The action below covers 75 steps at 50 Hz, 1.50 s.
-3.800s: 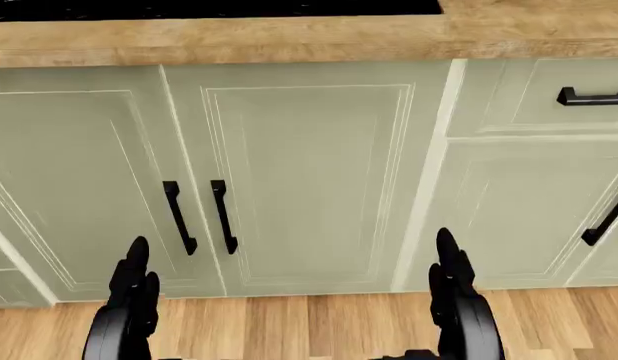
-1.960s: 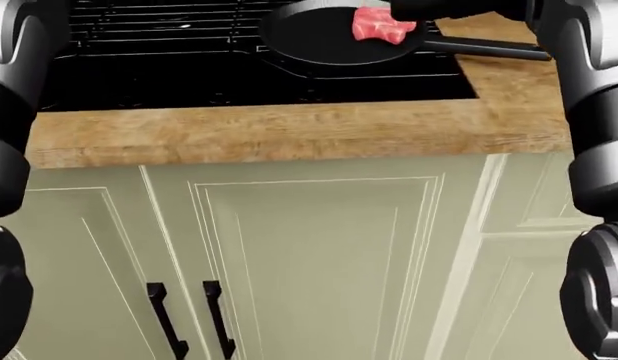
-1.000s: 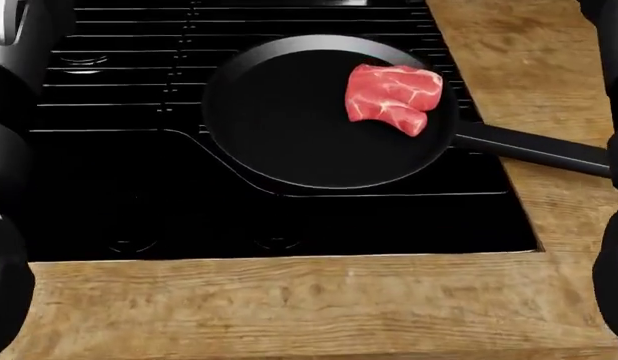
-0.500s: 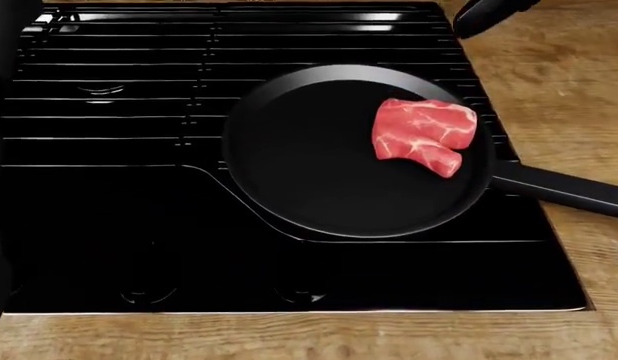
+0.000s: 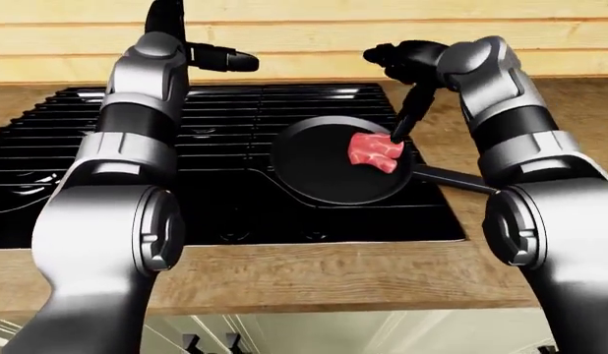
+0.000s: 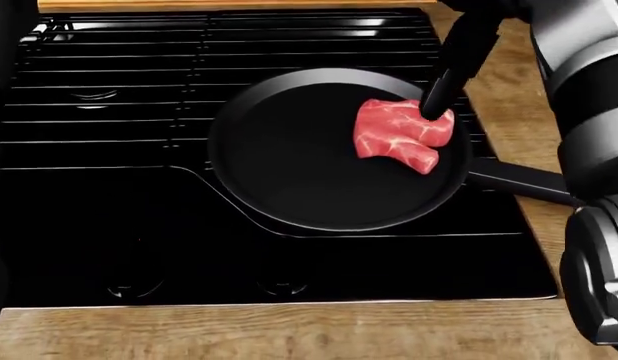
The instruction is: Pick the lamb chop from the pan and place it on the plate.
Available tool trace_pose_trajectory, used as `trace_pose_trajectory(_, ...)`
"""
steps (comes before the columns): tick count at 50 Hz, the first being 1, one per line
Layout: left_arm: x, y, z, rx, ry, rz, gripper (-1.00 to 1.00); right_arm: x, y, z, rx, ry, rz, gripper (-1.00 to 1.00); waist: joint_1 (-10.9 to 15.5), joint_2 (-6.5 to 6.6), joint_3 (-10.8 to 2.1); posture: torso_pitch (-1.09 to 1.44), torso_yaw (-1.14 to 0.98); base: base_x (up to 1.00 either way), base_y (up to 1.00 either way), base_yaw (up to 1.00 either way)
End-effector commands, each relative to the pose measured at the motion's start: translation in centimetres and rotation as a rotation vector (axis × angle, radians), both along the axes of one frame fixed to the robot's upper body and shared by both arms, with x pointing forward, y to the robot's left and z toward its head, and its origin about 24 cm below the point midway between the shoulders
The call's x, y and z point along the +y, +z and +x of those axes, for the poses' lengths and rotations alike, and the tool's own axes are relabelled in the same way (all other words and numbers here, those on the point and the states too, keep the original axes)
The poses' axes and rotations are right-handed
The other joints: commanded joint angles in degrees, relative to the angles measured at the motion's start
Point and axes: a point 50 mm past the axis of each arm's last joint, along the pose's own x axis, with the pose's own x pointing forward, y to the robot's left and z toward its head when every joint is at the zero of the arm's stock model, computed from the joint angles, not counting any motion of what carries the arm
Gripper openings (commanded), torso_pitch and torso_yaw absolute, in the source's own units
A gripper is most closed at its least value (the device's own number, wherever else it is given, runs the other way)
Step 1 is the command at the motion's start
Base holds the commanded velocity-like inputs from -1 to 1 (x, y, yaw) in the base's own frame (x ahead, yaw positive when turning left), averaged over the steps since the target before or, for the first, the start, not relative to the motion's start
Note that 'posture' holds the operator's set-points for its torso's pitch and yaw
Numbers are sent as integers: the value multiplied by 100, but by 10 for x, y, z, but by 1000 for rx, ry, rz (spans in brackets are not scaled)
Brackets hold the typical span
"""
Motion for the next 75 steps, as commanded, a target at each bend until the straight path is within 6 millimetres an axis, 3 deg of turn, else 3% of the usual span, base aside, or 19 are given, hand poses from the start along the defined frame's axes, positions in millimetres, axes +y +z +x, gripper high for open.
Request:
trace_pose_trajectory(1, -2, 32, -6, -121, -8, 11, 100, 5, 25, -3, -83, 16, 0, 100, -2, 7, -200, 0, 0, 0, 0, 0)
trace_pose_trajectory(19, -2, 32, -6, -121, -9, 7, 100, 18, 7, 1, -35, 18, -15, 100, 20, 35, -236, 0, 0, 0, 0, 0)
trace_pose_trajectory(54, -4, 38, -7, -128, -16, 9, 100, 23, -33, 4, 63, 19, -52, 100, 22, 43, -277, 0, 0, 0, 0, 0)
trace_pose_trajectory(66, -3, 38, -7, -129, -17, 7, 100, 25, -37, 4, 79, 26, -61, 100, 9, 42, -277, 0, 0, 0, 0, 0)
trace_pose_trajectory(68, -3, 39, -8, -130, -18, 7, 100, 26, -36, 4, 79, 26, -63, 43, 9, 44, -277, 0, 0, 0, 0, 0)
trace_pose_trajectory(70, -3, 40, -8, -131, -17, 8, 100, 26, -35, 4, 80, 26, -65, 18, 11, 43, -277, 0, 0, 0, 0, 0)
trace_pose_trajectory(72, -4, 41, -8, -132, -18, 9, 100, 26, -35, 4, 82, 27, -66, 4, 9, 43, -272, 0, 0, 0, 0, 0)
trace_pose_trajectory(75, -4, 42, -8, -134, -19, 10, 100, 26, -34, 3, 82, 25, -68, 0, 2, 37, -270, 0, 0, 0, 0, 0)
